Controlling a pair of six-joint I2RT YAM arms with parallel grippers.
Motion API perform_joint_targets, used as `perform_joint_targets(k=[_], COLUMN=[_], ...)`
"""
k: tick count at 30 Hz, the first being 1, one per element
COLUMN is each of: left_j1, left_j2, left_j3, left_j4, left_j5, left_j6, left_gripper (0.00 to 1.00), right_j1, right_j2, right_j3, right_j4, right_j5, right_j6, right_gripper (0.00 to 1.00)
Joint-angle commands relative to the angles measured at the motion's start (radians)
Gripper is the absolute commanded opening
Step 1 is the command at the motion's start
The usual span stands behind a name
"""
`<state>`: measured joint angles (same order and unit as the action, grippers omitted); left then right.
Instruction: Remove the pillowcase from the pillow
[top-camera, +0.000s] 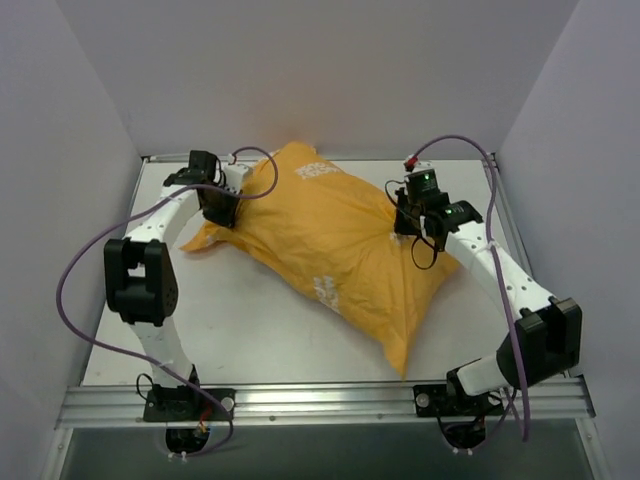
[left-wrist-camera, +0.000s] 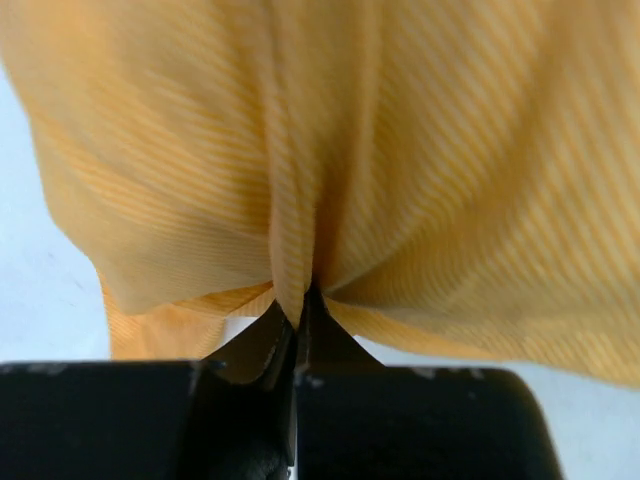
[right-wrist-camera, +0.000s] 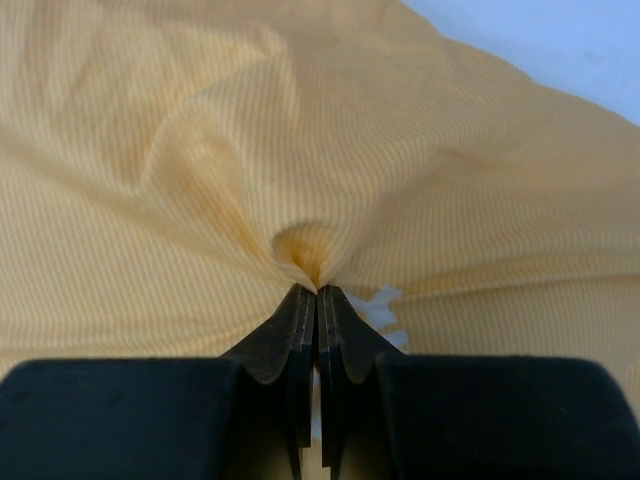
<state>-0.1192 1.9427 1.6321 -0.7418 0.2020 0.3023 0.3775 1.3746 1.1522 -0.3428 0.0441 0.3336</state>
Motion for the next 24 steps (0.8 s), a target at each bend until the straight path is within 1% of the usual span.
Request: perform_joint_targets(k=[1, 2, 3, 4, 5, 6, 7, 8, 9, 10, 11, 12, 13, 14, 15, 16, 17, 19, 21, 22, 23, 24], left_j1=[-0.003, -0.011, -0.022, -0.055, -0.08, -0.109, -0.197, -0.251, -0.317, -0.458, -0.523, -0.58, -0.615, -0.647, -0.652, -0.652, -0.652, -0.649, -0.61, -0.582, -0.542, -0.436], left_j2=[-0.178, -0.212, -0.279, -0.312, -0.345, -0.405, -0.43, -0.456, -0.497, -0.517, -0.546, -0.554, -0.557, -0.557, -0.547, -0.541, -0.533, -0.533, -0.545, -0.55, -0.562, -0.571], left_j3=[-0.118, -0.148, -0.197, -0.215, -0.228, -0.244, -0.244, -0.241, -0.23, -0.224, -0.222, -0.206, -0.195, -0.181, -0.163, -0.111, -0.082, -0.004, 0.038, 0.057, 0.089, 0.095], left_j4=[0.007, -0.039, -0.069, -0.112, -0.208, -0.253, -0.299, -0.376, -0.404, -0.412, -0.389, -0.386, -0.386, -0.395, -0.404, -0.421, -0.424, -0.423, -0.409, -0.398, -0.393, -0.374], left_j5=[0.135, 0.157, 0.207, 0.236, 0.266, 0.289, 0.304, 0.3, 0.262, 0.205, 0.106, 0.029, -0.045, -0.061, -0.068, -0.081, -0.098, -0.153, -0.177, -0.173, -0.127, -0.089], left_j6=[0.104, 0.135, 0.168, 0.24, 0.277, 0.308, 0.348, 0.357, 0.357, 0.335, 0.304, 0.298, 0.294, 0.293, 0.285, 0.279, 0.273, 0.261, 0.255, 0.248, 0.245, 0.239], left_gripper=[0.02, 0.02, 0.02, 0.02, 0.02, 0.02, 0.02, 0.02, 0.02, 0.03, 0.09, 0.31, 0.48, 0.63, 0.81, 0.94, 0.94, 0.94, 0.94, 0.94, 0.94, 0.94], right_j1=[-0.055, -0.055, -0.054, -0.052, -0.048, -0.04, -0.013, 0.009, 0.064, 0.095, 0.121, 0.142, 0.153, 0.149, 0.14, 0.108, 0.089, 0.051, 0.02, 0.018, 0.024, 0.026], right_j2=[0.167, 0.275, 0.332, 0.395, 0.52, 0.582, 0.646, 0.756, 0.805, 0.849, 0.904, 0.909, 0.894, 0.829, 0.786, 0.697, 0.655, 0.563, 0.512, 0.459, 0.428, 0.4], right_j3=[0.195, 0.264, 0.341, 0.512, 0.605, 0.701, 0.906, 1.01, 1.108, 1.29, 1.352, 1.385, 1.377, 1.274, 1.197, 1.05, 0.988, 0.898, 0.804, 0.769, 0.732, 0.642], right_j4=[0.039, 0.038, 0.034, 0.022, 0.013, 0.004, -0.021, -0.031, -0.057, -0.07, -0.077, -0.062, -0.035, 0.0, 0.084, 0.125, 0.152, 0.174, 0.137, 0.124, 0.114, 0.113], right_j5=[0.06, 0.057, 0.025, 0.004, -0.021, -0.038, -0.106, -0.122, -0.144, -0.145, -0.142, -0.136, -0.121, -0.11, -0.104, -0.095, -0.09, -0.078, -0.044, 0.001, 0.041, 0.048], right_j6=[-0.074, -0.083, -0.093, -0.091, -0.09, -0.081, -0.067, -0.061, -0.073, -0.09, -0.106, -0.119, -0.11, -0.088, -0.068, -0.03, -0.012, 0.028, 0.035, 0.03, 0.024, 0.024], right_gripper=[0.0, 0.0, 0.0, 0.0, 0.0, 0.0, 0.0, 0.0, 0.0, 0.0, 0.0, 0.04, 0.18, 0.61, 0.73, 0.95, 1.0, 1.0, 1.0, 1.0, 1.0, 1.0])
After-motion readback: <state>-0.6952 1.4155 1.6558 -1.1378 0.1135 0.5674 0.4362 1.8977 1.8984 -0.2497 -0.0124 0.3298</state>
